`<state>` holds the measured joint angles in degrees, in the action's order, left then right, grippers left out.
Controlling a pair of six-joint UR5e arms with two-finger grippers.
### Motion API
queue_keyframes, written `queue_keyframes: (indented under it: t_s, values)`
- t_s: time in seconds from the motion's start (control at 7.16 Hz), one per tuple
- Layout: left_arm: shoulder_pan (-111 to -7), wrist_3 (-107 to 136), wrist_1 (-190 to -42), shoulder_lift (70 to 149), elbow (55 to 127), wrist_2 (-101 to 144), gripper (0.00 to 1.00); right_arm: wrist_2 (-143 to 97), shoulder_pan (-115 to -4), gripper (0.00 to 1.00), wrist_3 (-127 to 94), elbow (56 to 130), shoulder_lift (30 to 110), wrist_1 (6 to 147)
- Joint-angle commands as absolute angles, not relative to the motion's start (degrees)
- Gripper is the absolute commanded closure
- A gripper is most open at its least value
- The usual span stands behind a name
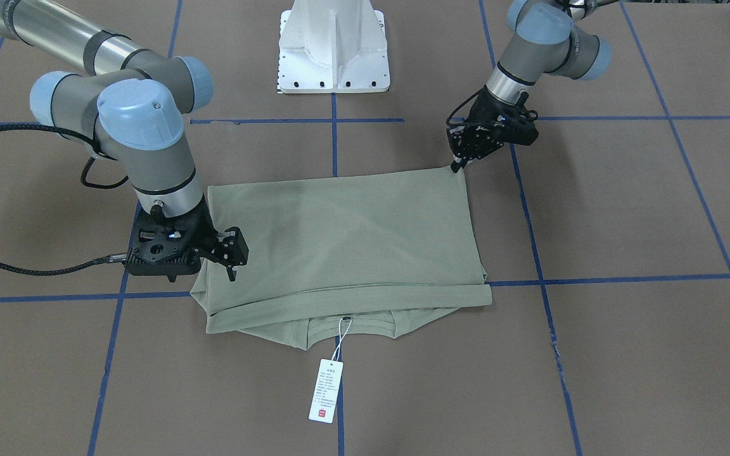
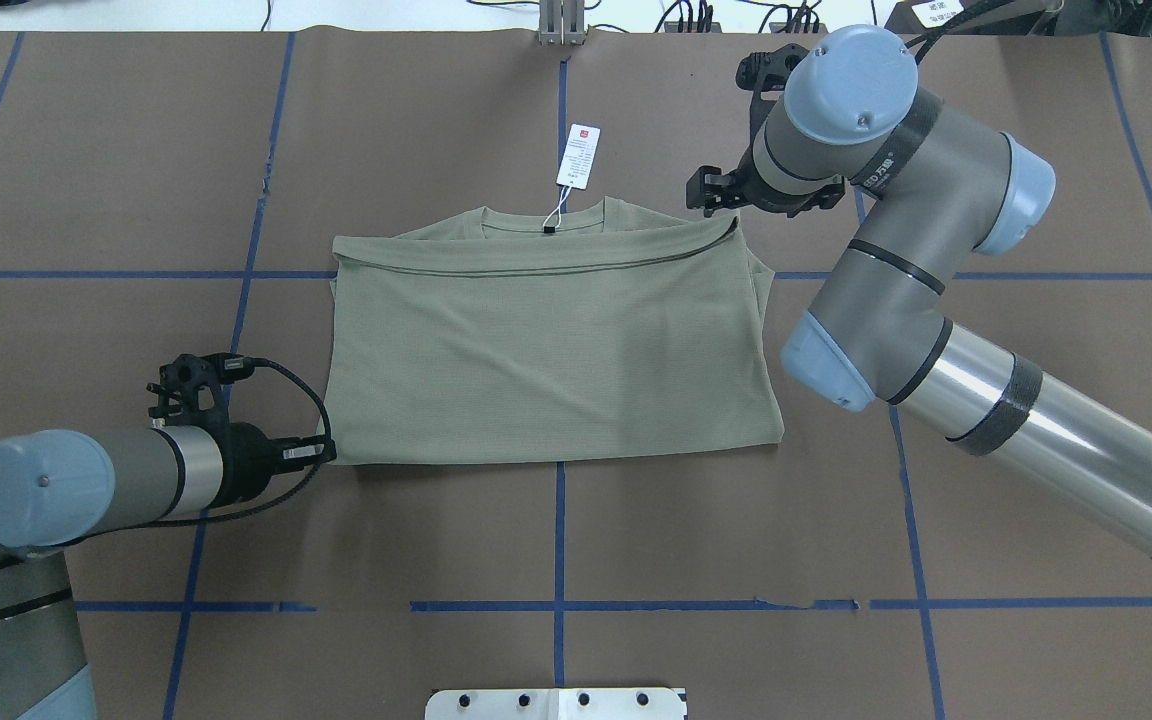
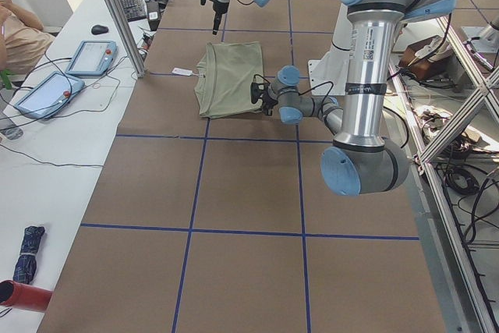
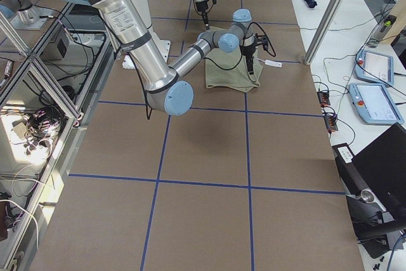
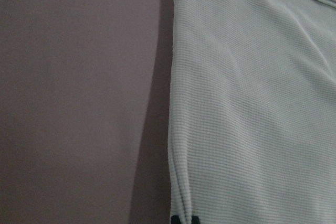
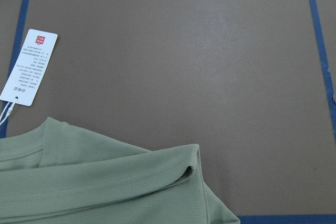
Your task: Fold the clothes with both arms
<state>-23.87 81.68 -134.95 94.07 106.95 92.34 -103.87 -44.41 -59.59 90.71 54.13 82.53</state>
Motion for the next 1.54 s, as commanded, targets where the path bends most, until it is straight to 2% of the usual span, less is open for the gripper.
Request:
queue_keyframes:
  t_s: [0.0,0.14,0.28,0.56,0.7,0.84,0.98,1.12,1.26,1.4]
  values:
    - [-34.30,66.60,-135.26,93.69,102.78,92.81,1.00,-103.80,-44.38,0.00,-59.59,90.70,54.14,82.53]
    - [-40.37,59.83,-135.35,94.82,97.96,92.90,1.00,-103.89,-44.38,0.00,-59.68,90.79,54.14,82.53]
    - [-47.30,52.89,-135.09,99.53,91.91,93.77,1.00,-103.80,-44.38,0.00,-59.68,90.70,54.05,82.53]
    - [-53.86,48.17,-135.52,118.20,67.02,94.13,1.00,-103.89,-44.38,0.00,-59.68,90.79,54.05,82.53]
    - [-55.01,48.16,-137.44,126.30,58.01,94.04,1.00,-103.89,-44.30,0.00,-59.68,90.97,53.97,82.53]
    - [-55.72,48.08,-138.42,130.48,51.66,92.91,1.00,-103.89,-44.21,0.00,-59.68,91.31,54.05,82.53]
    - [-57.03,45.47,-139.12,130.34,51.07,91.86,1.00,-103.89,-44.12,0.00,-59.68,91.32,54.05,82.53]
    - [-57.65,43.44,-139.22,129.82,51.33,92.02,0.57,-103.89,-43.77,0.00,-59.76,91.23,53.88,82.53]
    - [-57.66,43.16,-140.70,127.12,54.81,92.54,0.01,-103.80,-42.73,0.00,-62.90,90.88,53.01,82.53]
    - [-57.83,42.72,-141.41,124.65,59.98,98.99,0.00,-103.71,-41.93,0.00,-67.72,88.96,49.26,82.62]
